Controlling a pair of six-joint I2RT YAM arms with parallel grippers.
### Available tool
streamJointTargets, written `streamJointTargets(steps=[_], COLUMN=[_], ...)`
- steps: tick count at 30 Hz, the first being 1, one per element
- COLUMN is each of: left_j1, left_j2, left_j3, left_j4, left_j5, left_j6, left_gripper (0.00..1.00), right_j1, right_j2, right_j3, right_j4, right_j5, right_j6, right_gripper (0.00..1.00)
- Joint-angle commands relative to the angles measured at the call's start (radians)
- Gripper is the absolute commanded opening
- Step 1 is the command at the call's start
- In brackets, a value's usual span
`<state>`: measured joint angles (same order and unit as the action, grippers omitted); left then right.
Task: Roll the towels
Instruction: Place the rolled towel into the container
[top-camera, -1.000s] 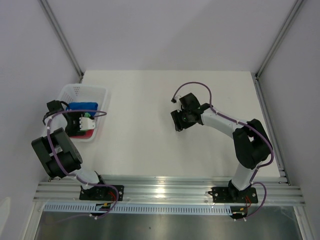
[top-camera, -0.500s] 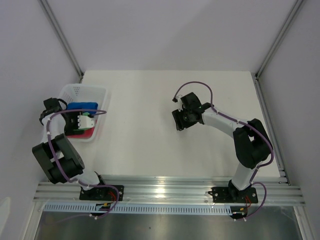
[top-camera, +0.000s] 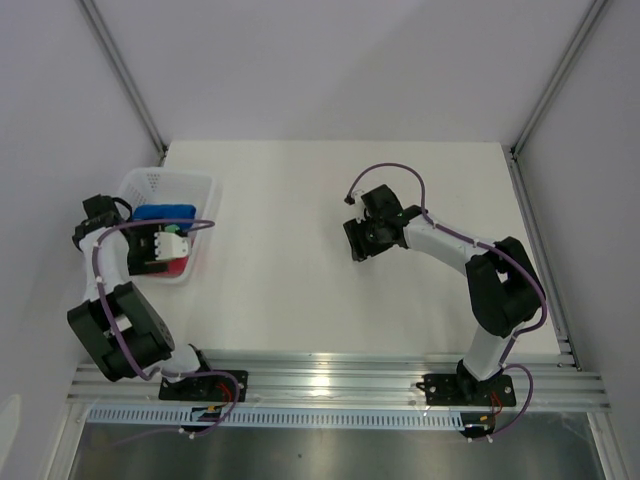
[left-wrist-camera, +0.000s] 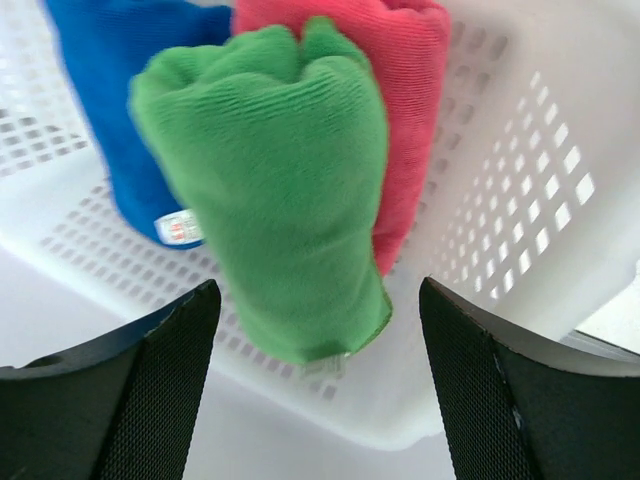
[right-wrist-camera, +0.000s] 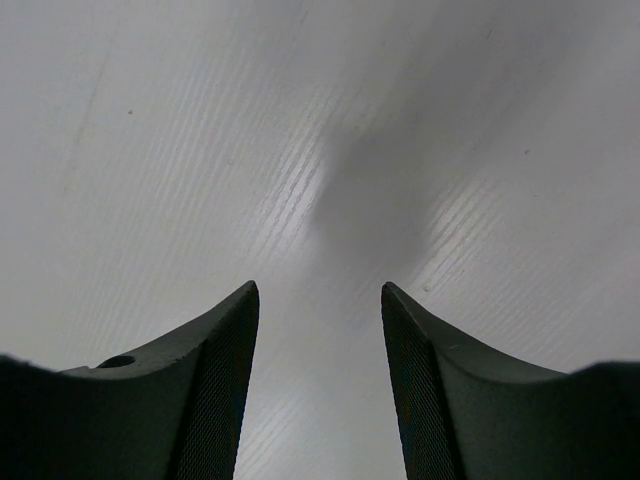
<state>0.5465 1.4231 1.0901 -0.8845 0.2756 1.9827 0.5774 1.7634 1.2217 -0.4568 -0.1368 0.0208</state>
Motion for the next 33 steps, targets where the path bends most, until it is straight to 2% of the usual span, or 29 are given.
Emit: streamJointTargets(steps=[1, 3, 4, 6, 7, 9, 10, 11, 12, 15, 16, 18, 19, 21, 24, 25, 26, 27, 31, 33], left_j1=[0.007, 0.001, -0.009, -0.023, -0.046, -0.08, -0.133, -0.169, -0.248, -0.38, -0.472, -0.57, -0.664, -0.783, -0.897, -0.916, -0.934, -0.959, -0.971, -0.981], left_j2=[-0.07, -0.082, -0.09, -0.118, -0.127, -0.141, -0.144, -0.147, -0.145, -0.153, -0.159, -0.18, -0.184, -0.188, -0.185, -0.191, -0.196, -0.2, -0.233, -0.253], left_j3=[0.099, 0.139, 0.172, 0.232, 0.279, 0.367, 0.395, 0.484, 0.51, 0.587, 0.591, 0.553, 0.538, 0.444, 0.288, 0.242, 0.111, 0.064, -0.189, -0.22], left_j4=[-0.056, -0.038, -0.031, -0.057, -0.071, -0.141, -0.166, -0.189, -0.22, -0.223, -0.214, -0.17, -0.119, -0.071, 0.017, 0.044, 0.129, 0.177, 0.338, 0.373], left_j5=[0.114, 0.189, 0.212, 0.258, 0.299, 0.321, 0.32, 0.307, 0.289, 0.194, 0.173, 0.079, 0.042, -0.061, -0.157, -0.185, -0.231, -0.321, -0.319, -0.288], left_j6=[0.181, 0.09, -0.021, -0.146, -0.289, -0.451, -0.611, -0.695, -0.87, -1.137, -1.262, -1.376, -1.462, -1.547, -1.564, -1.555, -1.555, -1.556, -1.575, -1.532], left_gripper=[0.83, 0.83, 0.83, 0.83, 0.83, 0.84, 0.87, 0.99, 1.0, 0.99, 1.0, 1.0, 0.99, 0.99, 0.99, 1.0, 0.99, 1.0, 1.0, 0.99], right_j1=[-0.005, -0.014, -0.016, -0.03, -0.031, -0.036, -0.043, -0.05, -0.056, -0.088, -0.097, -0.145, -0.165, -0.212, -0.234, -0.234, -0.234, -0.234, -0.237, -0.237], right_j2=[-0.021, -0.042, -0.048, -0.07, -0.077, -0.103, -0.114, -0.123, -0.145, -0.186, -0.217, -0.246, -0.269, -0.289, -0.332, -0.346, -0.378, -0.39, -0.42, -0.417], right_j3=[0.004, 0.005, 0.006, 0.012, 0.013, 0.018, 0.018, 0.019, 0.019, 0.009, -0.005, -0.014, -0.014, -0.021, -0.062, -0.082, -0.127, -0.151, -0.203, -0.214], right_j4=[0.035, 0.059, 0.069, 0.098, 0.11, 0.147, 0.158, 0.179, 0.193, 0.247, 0.263, 0.288, 0.288, 0.277, 0.299, 0.314, 0.351, 0.372, 0.392, 0.386], right_j5=[0.002, 0.005, 0.005, 0.008, 0.025, 0.051, 0.063, 0.081, 0.092, 0.137, 0.17, 0.195, 0.197, 0.207, 0.244, 0.255, 0.264, 0.287, 0.347, 0.361], right_j6=[-0.016, -0.016, -0.012, -0.009, -0.016, -0.016, -0.047, -0.062, -0.068, -0.091, -0.082, -0.029, -0.015, 0.017, 0.002, 0.001, 0.008, 0.033, 0.108, 0.131], right_gripper=[0.56, 0.56, 0.56, 0.56, 0.56, 0.59, 0.99, 1.0, 0.99, 0.99, 0.99, 0.99, 0.99, 0.99, 0.99, 0.99, 0.99, 0.99, 1.0, 0.99])
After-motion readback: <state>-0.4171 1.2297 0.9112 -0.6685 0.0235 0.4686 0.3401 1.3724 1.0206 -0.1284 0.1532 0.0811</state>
